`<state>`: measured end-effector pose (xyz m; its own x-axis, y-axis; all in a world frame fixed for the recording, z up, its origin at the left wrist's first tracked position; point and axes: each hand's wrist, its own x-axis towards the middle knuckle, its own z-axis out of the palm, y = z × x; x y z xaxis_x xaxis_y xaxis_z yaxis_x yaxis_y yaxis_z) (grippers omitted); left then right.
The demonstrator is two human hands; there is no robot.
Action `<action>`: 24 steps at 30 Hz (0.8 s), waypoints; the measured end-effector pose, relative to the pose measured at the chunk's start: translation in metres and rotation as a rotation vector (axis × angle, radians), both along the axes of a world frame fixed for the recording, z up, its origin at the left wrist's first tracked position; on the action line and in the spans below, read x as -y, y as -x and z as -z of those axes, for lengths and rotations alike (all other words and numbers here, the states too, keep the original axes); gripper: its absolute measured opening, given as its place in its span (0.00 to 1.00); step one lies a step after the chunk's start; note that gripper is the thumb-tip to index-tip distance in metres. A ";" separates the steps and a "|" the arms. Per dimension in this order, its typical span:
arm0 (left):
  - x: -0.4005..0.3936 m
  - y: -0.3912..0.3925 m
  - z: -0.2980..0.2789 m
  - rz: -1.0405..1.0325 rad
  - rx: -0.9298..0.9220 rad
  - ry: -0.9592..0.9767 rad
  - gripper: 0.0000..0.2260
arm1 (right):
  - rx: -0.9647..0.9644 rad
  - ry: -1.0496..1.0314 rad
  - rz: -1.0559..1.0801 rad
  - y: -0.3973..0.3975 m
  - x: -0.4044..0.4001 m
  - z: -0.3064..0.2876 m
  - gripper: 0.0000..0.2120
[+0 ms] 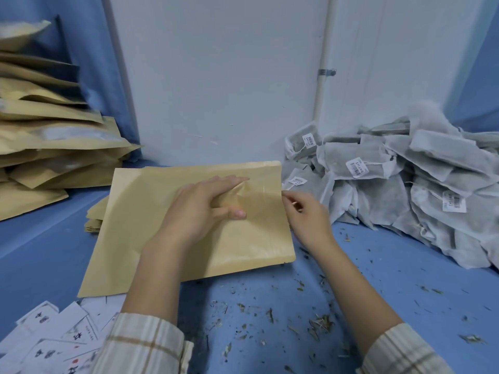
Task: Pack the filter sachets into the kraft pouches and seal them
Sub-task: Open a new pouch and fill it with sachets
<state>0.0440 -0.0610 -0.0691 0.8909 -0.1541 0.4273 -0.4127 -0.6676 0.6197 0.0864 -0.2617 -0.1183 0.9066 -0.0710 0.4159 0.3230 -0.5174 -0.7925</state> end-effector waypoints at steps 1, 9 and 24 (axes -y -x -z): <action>-0.001 -0.001 0.000 -0.008 0.003 -0.013 0.26 | 0.056 0.075 0.106 -0.006 0.007 0.004 0.09; -0.009 -0.004 0.005 -0.018 0.005 -0.014 0.27 | -0.117 0.658 0.218 -0.052 0.016 0.025 0.27; -0.014 -0.004 0.005 -0.071 0.043 0.011 0.27 | -0.211 -1.063 -0.105 -0.016 0.040 -0.022 0.05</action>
